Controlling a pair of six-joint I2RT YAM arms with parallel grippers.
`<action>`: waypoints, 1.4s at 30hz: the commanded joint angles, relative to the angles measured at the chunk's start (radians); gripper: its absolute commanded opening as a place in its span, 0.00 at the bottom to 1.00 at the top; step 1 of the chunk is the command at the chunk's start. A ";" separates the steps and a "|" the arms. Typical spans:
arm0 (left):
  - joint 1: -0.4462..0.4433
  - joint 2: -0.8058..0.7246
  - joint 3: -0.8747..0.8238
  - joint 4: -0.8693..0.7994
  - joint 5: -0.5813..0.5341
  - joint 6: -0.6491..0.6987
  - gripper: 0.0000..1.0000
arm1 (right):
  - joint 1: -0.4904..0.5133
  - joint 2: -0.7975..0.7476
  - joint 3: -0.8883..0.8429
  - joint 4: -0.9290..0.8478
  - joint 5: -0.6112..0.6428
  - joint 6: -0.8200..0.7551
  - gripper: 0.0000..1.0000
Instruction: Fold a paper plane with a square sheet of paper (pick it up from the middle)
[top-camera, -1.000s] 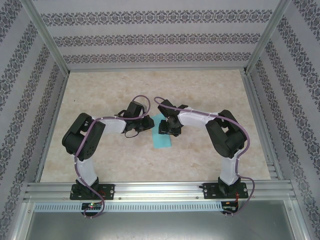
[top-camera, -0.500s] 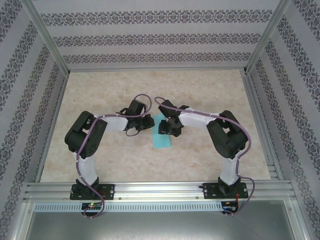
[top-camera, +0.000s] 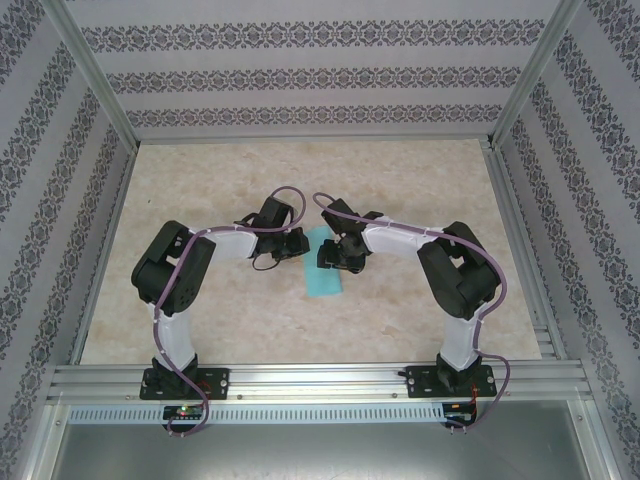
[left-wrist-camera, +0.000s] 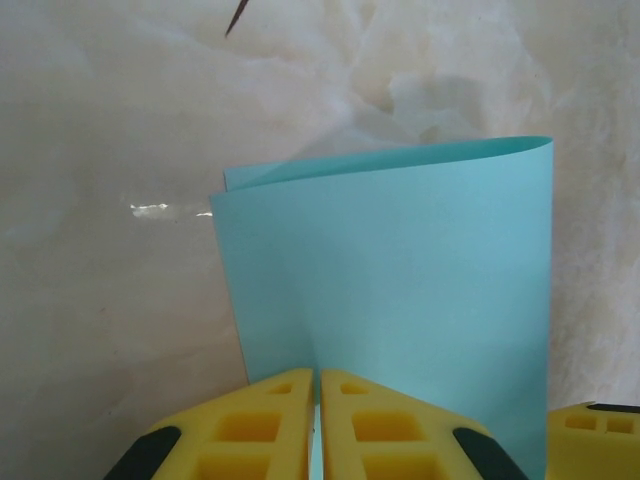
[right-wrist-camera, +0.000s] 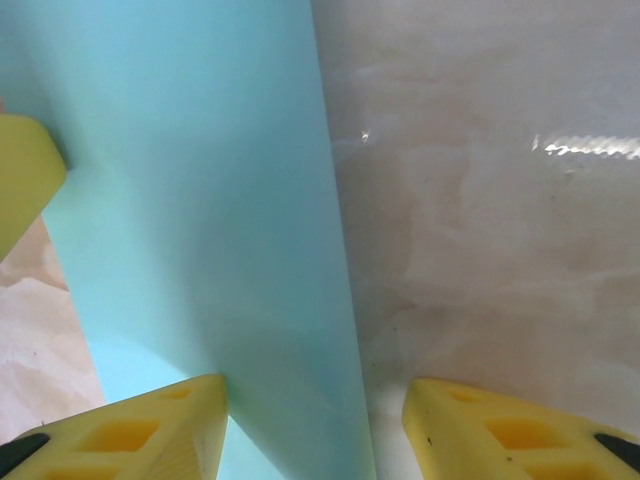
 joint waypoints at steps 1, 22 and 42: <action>0.000 0.029 0.016 -0.055 -0.025 0.032 0.13 | -0.010 0.042 -0.050 -0.029 0.020 -0.023 0.52; -0.008 0.034 0.076 -0.091 -0.009 0.084 0.14 | -0.008 0.120 -0.068 -0.027 0.070 0.053 0.51; -0.010 0.014 0.078 -0.062 0.014 0.075 0.16 | -0.021 0.150 -0.090 -0.021 0.078 0.098 0.51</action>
